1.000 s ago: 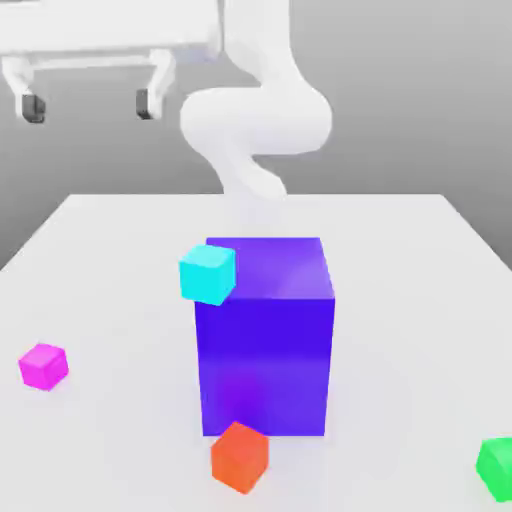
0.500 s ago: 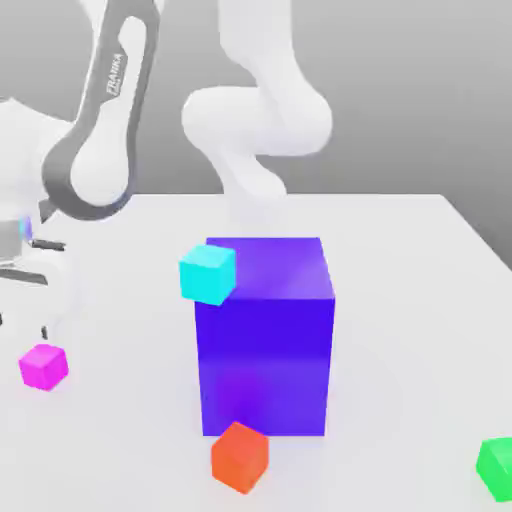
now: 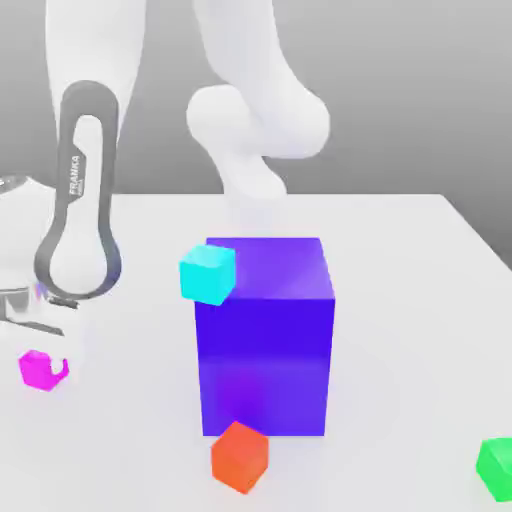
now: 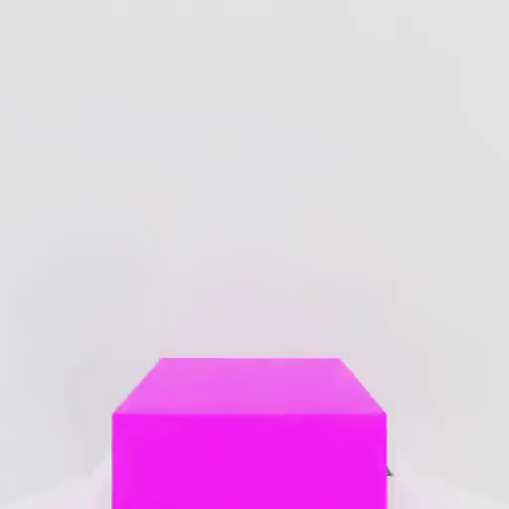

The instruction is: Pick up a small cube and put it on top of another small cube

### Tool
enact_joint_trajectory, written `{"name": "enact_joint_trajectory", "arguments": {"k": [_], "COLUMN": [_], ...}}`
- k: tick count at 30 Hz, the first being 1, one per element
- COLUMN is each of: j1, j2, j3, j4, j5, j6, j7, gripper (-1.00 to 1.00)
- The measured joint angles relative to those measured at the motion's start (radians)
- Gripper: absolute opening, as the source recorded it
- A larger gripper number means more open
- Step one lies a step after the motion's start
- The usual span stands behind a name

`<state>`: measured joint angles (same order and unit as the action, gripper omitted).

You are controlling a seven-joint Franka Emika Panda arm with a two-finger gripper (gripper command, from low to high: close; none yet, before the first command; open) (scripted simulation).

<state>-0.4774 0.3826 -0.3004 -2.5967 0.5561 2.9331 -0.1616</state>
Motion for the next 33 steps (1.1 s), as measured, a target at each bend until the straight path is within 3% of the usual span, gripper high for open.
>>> {"name": "enact_joint_trajectory", "arguments": {"k": [7, 10, 15, 33], "j1": [0.143, 0.180, 0.253, 0.564], "j2": [-0.173, -0.194, -0.165, -0.120], "j3": [-0.195, -0.205, -0.107, 0.334], "j4": [-0.052, -0.014, 0.097, 0.290], "j5": [-0.245, -0.316, -0.378, -0.578], "j6": [-0.111, -0.176, -0.261, -0.389], "j7": [0.186, 0.215, 0.103, -0.543], "gripper": [-1.00, -1.00, -1.00, -1.00]}}
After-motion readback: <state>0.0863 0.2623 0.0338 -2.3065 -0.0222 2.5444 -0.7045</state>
